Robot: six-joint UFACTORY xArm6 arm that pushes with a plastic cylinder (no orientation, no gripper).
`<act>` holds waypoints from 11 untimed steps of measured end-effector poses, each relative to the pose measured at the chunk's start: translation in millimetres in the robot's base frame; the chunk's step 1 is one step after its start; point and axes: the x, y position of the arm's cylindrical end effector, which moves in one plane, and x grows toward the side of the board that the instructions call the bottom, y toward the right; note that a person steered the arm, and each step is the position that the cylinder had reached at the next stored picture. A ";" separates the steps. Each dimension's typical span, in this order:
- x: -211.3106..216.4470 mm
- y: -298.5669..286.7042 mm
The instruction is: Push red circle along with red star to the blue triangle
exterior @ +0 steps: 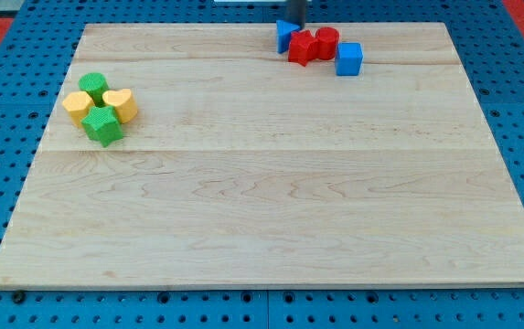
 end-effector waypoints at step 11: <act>55.5 45.8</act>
